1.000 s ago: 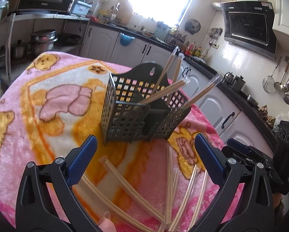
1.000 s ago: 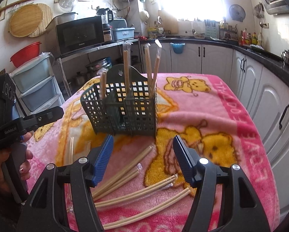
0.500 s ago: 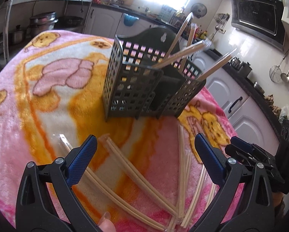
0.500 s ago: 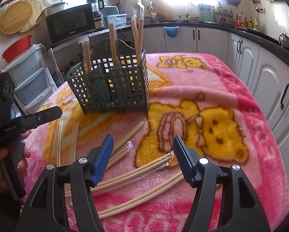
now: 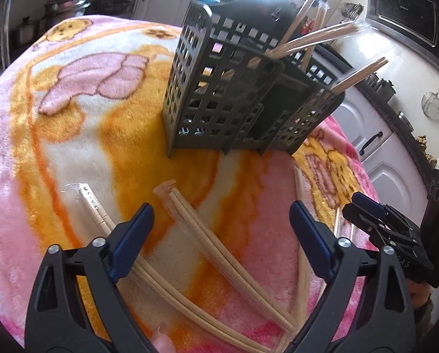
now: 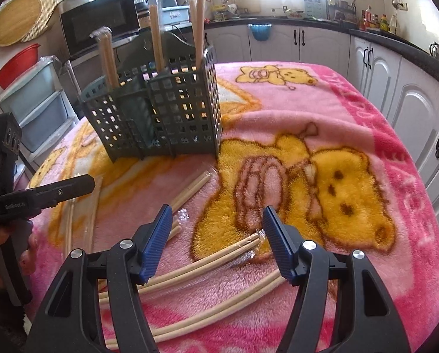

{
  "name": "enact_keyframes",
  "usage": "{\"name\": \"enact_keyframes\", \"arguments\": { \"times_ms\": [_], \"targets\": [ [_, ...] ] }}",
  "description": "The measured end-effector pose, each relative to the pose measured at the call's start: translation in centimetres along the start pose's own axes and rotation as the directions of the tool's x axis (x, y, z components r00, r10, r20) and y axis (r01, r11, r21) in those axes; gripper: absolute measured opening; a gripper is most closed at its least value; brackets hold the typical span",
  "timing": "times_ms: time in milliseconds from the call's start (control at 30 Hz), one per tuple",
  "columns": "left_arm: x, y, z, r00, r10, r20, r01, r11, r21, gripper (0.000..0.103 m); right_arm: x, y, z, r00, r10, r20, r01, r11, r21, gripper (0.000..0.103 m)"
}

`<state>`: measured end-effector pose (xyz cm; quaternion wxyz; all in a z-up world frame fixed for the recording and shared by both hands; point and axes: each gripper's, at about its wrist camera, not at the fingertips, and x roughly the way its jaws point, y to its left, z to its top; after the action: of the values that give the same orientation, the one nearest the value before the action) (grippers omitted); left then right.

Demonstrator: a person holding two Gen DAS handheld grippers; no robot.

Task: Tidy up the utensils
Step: 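Grasp a wrapped chopstick with the left gripper while the right gripper grasps another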

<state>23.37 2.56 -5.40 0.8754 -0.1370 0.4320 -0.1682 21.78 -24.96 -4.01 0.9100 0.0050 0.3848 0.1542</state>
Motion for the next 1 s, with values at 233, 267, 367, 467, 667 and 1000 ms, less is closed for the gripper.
{"name": "enact_keyframes", "arguments": {
  "times_ms": [233,267,367,467,667,1000],
  "targets": [
    [1.7,0.7,0.7,0.998,0.031,-0.048,-0.032,0.999,-0.014,0.074,2.0,-0.5,1.1,1.000,0.002,-0.025,-0.002,1.000,0.006,0.061],
    [1.8,0.8,0.8,0.998,0.032,-0.050,-0.032,0.999,-0.017,0.073,2.3,-0.5,1.4,1.000,0.004,-0.027,-0.004,1.000,0.006,0.061],
    [2.1,0.8,1.1,0.998,0.048,-0.046,-0.049,0.999,-0.013,0.068,3.4,-0.2,2.3,0.999,0.012,-0.045,-0.012,1.000,-0.001,0.057],
    [2.3,0.8,1.4,0.997,0.060,-0.043,-0.061,0.998,-0.012,0.063,4.7,0.3,3.0,0.997,0.024,-0.067,-0.025,1.000,-0.004,0.052],
    [2.8,1.1,2.0,0.995,0.097,-0.032,-0.097,0.995,-0.011,0.045,6.9,0.8,3.8,0.992,0.060,-0.108,-0.058,0.998,0.028,0.041],
    [2.6,2.0,2.0,0.992,0.128,-0.018,-0.129,0.992,-0.017,0.025,8.1,0.9,4.1,0.990,0.075,-0.120,-0.070,0.997,0.046,0.014]
  ]
}}
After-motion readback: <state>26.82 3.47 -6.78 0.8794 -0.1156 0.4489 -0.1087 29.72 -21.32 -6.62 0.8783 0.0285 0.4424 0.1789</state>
